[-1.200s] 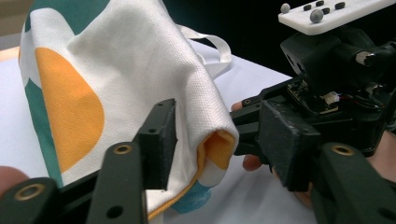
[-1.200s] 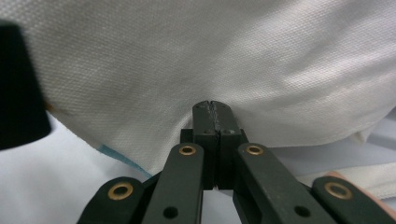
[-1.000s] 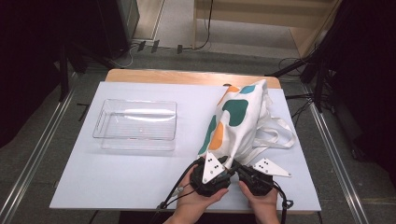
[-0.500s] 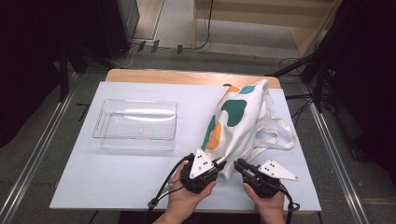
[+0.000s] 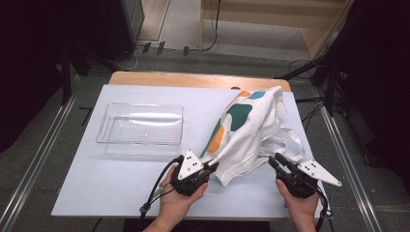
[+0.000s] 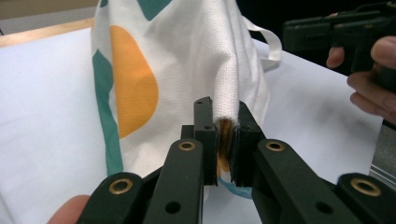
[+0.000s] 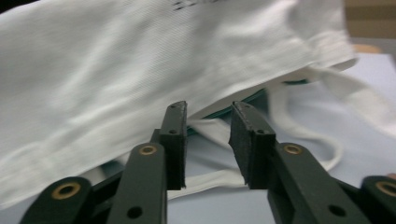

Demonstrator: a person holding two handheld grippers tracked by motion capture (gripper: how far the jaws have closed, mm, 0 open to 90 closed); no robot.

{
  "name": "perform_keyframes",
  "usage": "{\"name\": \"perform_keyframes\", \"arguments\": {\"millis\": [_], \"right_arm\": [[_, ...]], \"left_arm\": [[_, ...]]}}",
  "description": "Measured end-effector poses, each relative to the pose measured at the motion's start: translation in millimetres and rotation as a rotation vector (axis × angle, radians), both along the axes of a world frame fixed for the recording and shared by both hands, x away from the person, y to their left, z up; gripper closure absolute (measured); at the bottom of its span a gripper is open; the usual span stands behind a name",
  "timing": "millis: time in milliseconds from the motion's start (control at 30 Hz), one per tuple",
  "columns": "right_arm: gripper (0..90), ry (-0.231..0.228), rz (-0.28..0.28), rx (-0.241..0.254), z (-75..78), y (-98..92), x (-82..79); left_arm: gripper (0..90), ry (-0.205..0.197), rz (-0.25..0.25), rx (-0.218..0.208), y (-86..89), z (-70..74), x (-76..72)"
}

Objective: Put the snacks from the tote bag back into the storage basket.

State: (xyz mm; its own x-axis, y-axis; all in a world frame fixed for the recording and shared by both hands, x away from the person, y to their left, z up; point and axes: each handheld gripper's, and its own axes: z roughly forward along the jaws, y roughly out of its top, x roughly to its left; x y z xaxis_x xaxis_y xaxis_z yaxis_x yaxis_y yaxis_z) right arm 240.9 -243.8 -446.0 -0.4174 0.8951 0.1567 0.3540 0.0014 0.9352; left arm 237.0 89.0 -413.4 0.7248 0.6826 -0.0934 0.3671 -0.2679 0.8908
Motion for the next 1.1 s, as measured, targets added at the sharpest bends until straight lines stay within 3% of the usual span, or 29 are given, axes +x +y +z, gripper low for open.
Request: {"name": "perform_keyframes", "arguments": {"millis": [133,267,367,400,433,533,667,767,867,967,1100], "right_arm": [[56.1,-0.014,-0.088,-0.057,3.7,-9.9,17.6],[49.9,-0.026,-0.139,-0.039,8.9,-21.4,36.1],[49.5,-0.044,-0.149,-0.023,12.0,-26.5,44.9],[51.0,-0.028,-0.159,-0.025,12.7,-29.0,55.5],[51.0,-0.028,-0.159,-0.025,12.7,-29.0,55.5],[53.2,0.026,-0.169,-0.026,4.2,-31.4,75.3],[52.6,0.052,-0.172,-0.003,-3.3,-32.1,81.3],[47.1,0.063,-0.153,-0.051,-9.5,-28.3,81.5],[41.9,0.082,-0.132,-0.062,-12.1,-24.9,80.4],[38.0,0.098,-0.121,-0.122,-16.8,-13.9,83.8],[38.7,0.116,-0.125,-0.132,-21.1,-8.3,89.8]], "left_arm": [[85.5,0.000,0.015,0.004,8.1,1.2,3.4],[85.5,0.006,0.030,0.002,13.6,1.1,5.2],[85.4,0.007,0.035,-0.002,15.2,0.6,5.7],[85.4,0.008,0.039,0.002,17.2,0.2,6.8],[85.4,0.008,0.039,0.002,17.2,0.2,6.8],[85.4,0.011,0.048,-0.003,20.7,-0.2,8.7],[85.4,0.017,0.062,-0.009,24.7,-0.9,10.3],[85.3,0.024,0.075,-0.012,29.0,-1.8,12.2],[85.2,0.029,0.082,-0.016,29.9,-2.1,12.9],[85.2,0.028,0.082,-0.017,29.7,-2.2,13.2],[85.2,0.031,0.080,-0.015,30.4,-2.2,13.8]]}}
